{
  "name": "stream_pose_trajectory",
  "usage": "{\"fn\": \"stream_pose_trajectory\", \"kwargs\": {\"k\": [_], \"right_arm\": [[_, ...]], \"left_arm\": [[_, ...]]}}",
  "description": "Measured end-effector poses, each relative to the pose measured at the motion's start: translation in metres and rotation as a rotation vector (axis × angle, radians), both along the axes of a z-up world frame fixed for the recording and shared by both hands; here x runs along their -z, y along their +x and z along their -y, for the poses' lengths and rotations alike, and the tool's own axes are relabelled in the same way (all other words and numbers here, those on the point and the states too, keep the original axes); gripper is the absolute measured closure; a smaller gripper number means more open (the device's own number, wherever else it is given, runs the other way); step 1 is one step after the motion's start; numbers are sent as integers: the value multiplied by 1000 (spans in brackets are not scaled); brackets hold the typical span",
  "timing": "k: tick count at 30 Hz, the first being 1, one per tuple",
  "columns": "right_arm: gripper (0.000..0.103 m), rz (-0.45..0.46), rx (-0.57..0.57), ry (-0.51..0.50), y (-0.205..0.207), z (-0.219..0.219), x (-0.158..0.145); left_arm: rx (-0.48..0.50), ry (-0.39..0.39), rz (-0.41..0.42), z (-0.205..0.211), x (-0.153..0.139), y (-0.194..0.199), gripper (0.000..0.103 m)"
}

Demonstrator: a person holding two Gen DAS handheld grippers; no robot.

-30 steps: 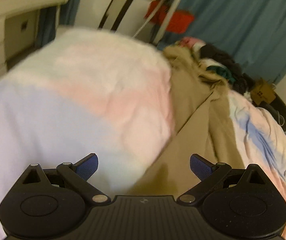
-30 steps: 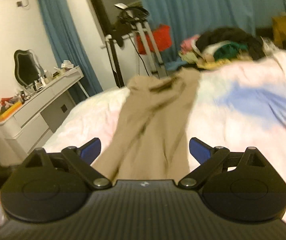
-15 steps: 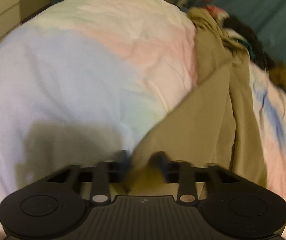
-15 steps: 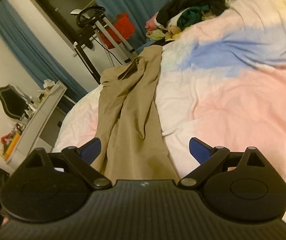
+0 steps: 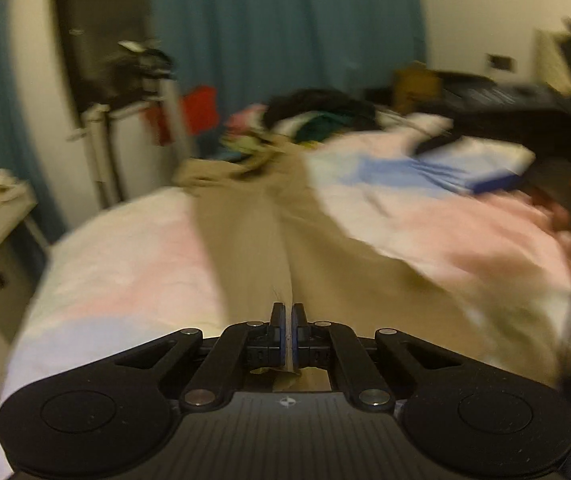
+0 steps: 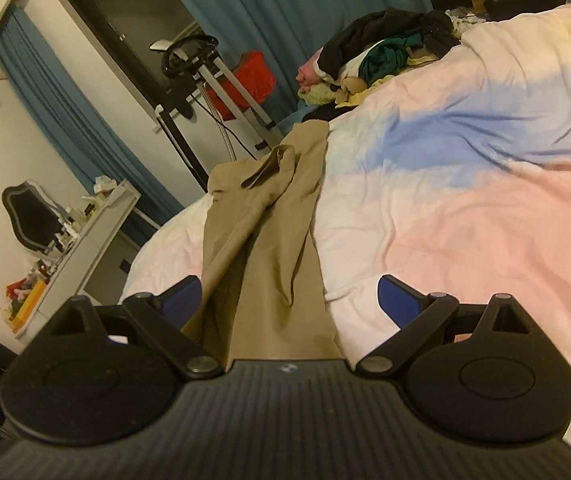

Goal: Fold clothes

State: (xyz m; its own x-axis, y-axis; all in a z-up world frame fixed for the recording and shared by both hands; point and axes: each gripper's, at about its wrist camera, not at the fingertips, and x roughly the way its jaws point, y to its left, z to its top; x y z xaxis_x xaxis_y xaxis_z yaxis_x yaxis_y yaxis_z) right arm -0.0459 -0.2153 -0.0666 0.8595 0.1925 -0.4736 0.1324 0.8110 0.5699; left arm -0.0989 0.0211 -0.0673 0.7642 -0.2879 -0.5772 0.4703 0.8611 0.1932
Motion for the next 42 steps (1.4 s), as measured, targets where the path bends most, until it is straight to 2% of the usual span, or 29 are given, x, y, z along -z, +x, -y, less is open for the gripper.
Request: {"fn": "stream_pose_trajectory", "kwargs": {"k": [3,7,9,10,11,14,17,21,22,23,24,25,28,30,32,37,40,42], "right_arm": [[7,1,4,-10,-1,1,0],[7,12,-1,-21,-4,2,-1],[7,25,-9,-38,-5,-1,-3],[7,32,-14,-49,-5,-3,-5],[7,41,-17,-64,-6,-4,-6],[7,77,-19,-110,-10,-9,-12],[7,122,-12,-148,-14,-12,-17],[8,169,-7,-178,-13,-13,-19],[9,179,-8,-186,-9,-14,-20],[15,186,-12,-196,-3,-14,-20],[37,178,-36,-216,13,-16,-22],[51,171,-61,-236,29,-18,-23],[71,143,-143,-238,83,-25,-24],[77,124,-189,-238,125,-35,-15],[77,98,-217,-259,171,-50,-3],[77,31,-239,-346,280,-81,38],[77,6,-242,-510,334,-102,64],[77,-49,-224,-629,361,-112,81]], "left_arm": [[61,29,-54,24,19,-1,100],[86,82,-166,41,50,16,99],[84,86,-225,42,58,24,86],[83,79,-243,41,59,26,75],[80,66,-240,38,56,24,54],[52,-24,-209,28,38,26,31],[0,-106,-148,20,10,40,19],[-70,-164,-1,17,-24,72,15],[-88,-188,25,15,-29,82,13],[-111,-211,43,12,-32,90,11],[-134,-237,50,9,-33,98,11],[-155,-266,42,3,-32,106,10],[-207,-331,6,-16,-24,128,10],[-226,-306,7,-24,-17,140,10],[-261,-272,31,-33,-11,148,10],[-306,-334,-9,-56,10,175,10],[-320,-357,-33,-59,30,193,10],[-334,-362,-46,-60,42,203,10]]}}
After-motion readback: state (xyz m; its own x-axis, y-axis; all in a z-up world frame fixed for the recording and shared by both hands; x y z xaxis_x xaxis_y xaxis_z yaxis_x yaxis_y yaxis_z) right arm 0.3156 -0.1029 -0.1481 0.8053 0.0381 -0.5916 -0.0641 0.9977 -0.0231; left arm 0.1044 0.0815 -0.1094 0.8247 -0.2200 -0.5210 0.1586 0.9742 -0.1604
